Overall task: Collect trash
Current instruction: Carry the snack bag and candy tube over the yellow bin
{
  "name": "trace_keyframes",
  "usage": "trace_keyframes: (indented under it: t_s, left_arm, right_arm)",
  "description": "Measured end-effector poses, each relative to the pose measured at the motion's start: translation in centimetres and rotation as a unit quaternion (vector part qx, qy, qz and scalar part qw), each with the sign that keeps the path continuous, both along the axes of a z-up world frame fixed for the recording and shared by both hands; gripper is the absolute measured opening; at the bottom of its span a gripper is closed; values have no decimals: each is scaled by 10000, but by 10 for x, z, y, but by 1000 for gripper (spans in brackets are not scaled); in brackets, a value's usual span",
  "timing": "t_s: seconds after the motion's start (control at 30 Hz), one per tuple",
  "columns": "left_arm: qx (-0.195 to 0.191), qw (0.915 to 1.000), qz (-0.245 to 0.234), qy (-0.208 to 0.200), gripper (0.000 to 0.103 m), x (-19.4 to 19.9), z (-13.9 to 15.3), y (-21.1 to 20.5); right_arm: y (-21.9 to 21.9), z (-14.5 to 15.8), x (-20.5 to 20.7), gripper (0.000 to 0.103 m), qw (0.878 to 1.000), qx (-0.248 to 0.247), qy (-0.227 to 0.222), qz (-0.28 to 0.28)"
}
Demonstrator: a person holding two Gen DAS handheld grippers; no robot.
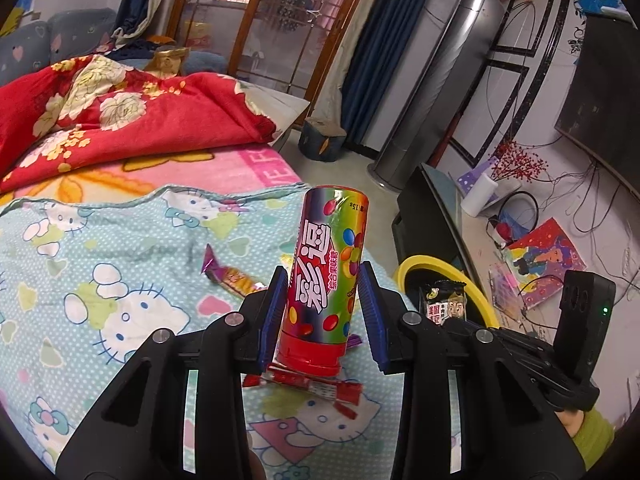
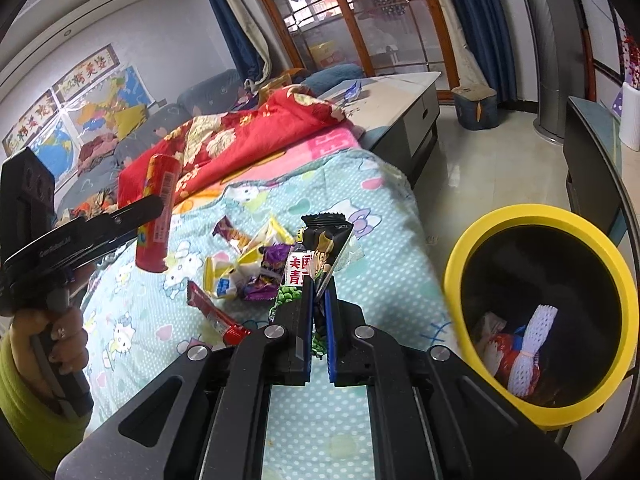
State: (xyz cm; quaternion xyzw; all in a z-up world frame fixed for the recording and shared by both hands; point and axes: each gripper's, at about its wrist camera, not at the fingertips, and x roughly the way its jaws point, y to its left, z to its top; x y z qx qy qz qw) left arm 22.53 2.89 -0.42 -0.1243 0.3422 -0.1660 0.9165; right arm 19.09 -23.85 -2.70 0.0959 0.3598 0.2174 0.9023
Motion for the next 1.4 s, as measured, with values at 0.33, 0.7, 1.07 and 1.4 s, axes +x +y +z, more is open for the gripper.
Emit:
trace_keyframes:
  t_s: [0.33, 0.7, 1.07, 1.4]
  left_arm:
    - [-58, 9998, -77, -192, 29, -4, 18, -13]
    - [-81, 9991, -206, -362, 29, 0, 34, -33]
    - [12, 9978, -596, -298, 28, 2, 26, -82]
    - [175, 9942, -1042, -216, 28, -2, 12, -130]
  right_arm:
    - [-28, 15, 4, 5, 9993, 86, -164, -330]
    - [-67, 22, 8, 5, 9965, 166, -278, -766]
    - [-105, 21, 11, 5, 9914, 94, -351, -1256]
    - [-146, 17, 11, 5, 9841, 149, -318, -1743]
